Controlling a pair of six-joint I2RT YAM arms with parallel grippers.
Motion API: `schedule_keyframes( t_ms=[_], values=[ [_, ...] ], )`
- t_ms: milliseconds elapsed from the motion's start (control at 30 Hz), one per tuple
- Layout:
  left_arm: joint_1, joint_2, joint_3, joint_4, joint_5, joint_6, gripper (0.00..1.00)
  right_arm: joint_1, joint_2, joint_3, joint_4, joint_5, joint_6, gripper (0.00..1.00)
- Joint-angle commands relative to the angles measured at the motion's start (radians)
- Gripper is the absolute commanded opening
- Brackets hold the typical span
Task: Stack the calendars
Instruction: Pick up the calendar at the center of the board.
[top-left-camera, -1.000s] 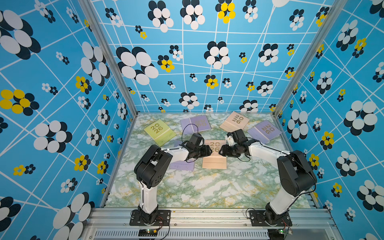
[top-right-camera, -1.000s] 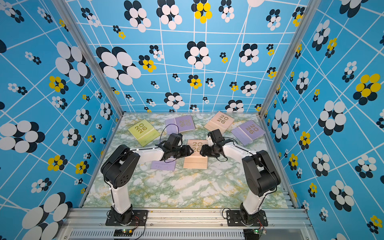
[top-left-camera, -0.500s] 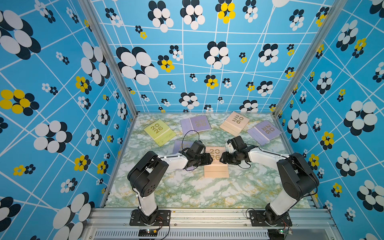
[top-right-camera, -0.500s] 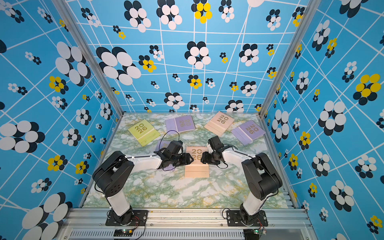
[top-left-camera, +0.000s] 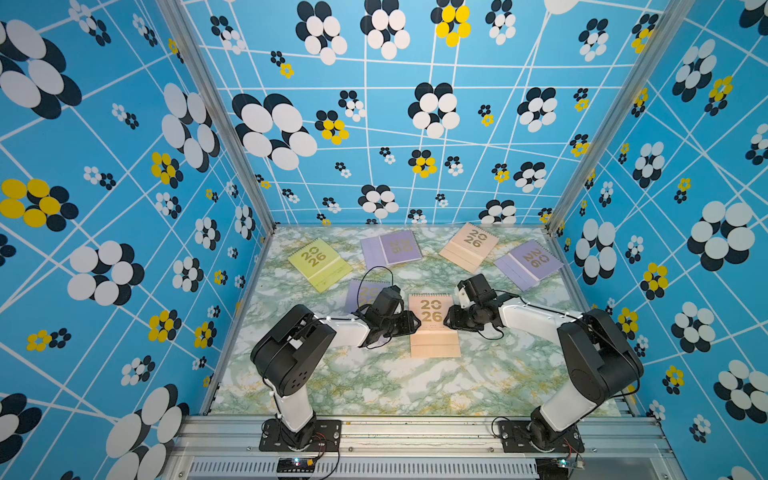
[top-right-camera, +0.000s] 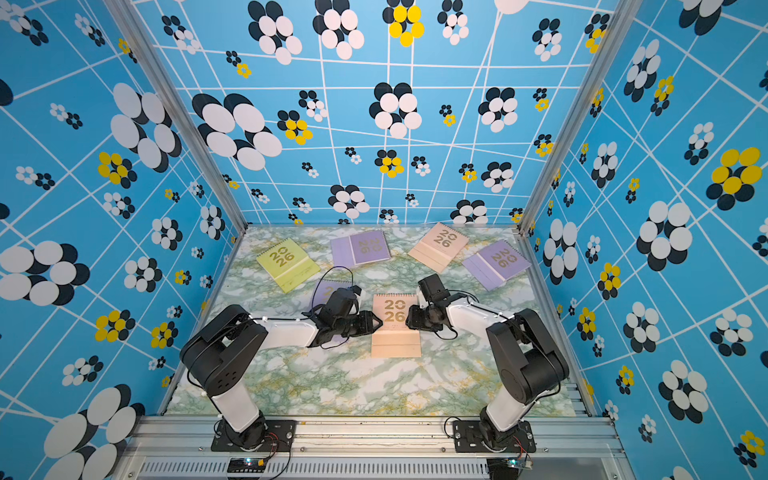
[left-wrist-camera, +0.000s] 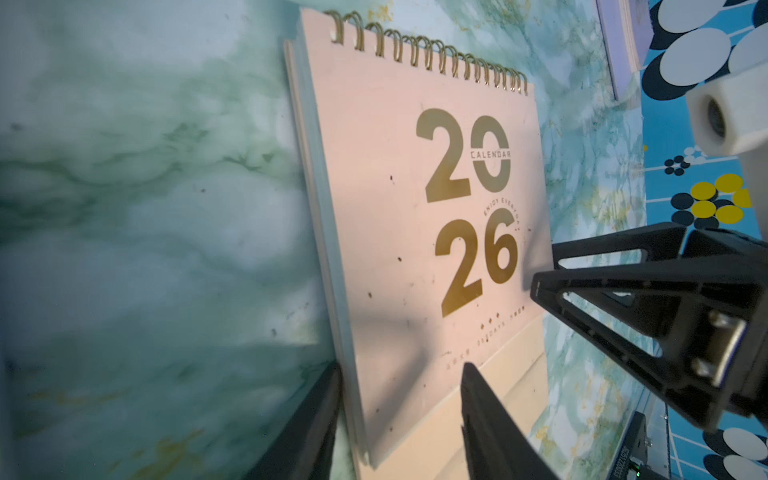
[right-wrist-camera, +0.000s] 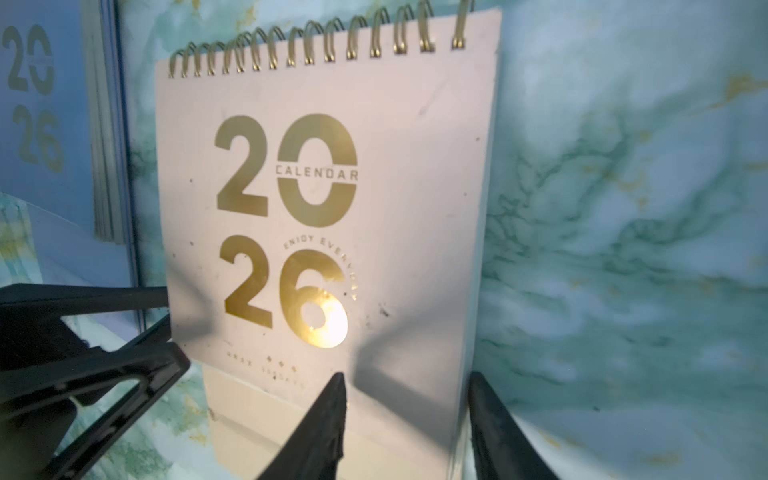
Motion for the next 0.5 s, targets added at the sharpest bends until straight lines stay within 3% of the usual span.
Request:
schedule_keyframes(
  t_ms=[0,133,167,467],
  values=[
    [-0.006,-0.031,-0.032,0.312,0.218,-0.065,0.47,0.040,0.020,0.028,0.098,-0.134,0.005,0.48],
    [0.021,-0.008,-0.070,0.477,0.281,-0.132,0.44,0.040,0.043,0.039,0.101,-0.137,-0.002,0.48],
    [0.026,-0.001,-0.071,0.498,0.294,-0.139,0.39,0.040,0.046,0.041,0.104,-0.136,-0.002,0.48],
    [0.027,0.009,-0.026,0.443,0.314,-0.106,0.35,0.039,0.057,0.062,0.097,-0.135,-0.023,0.48]
  ],
)
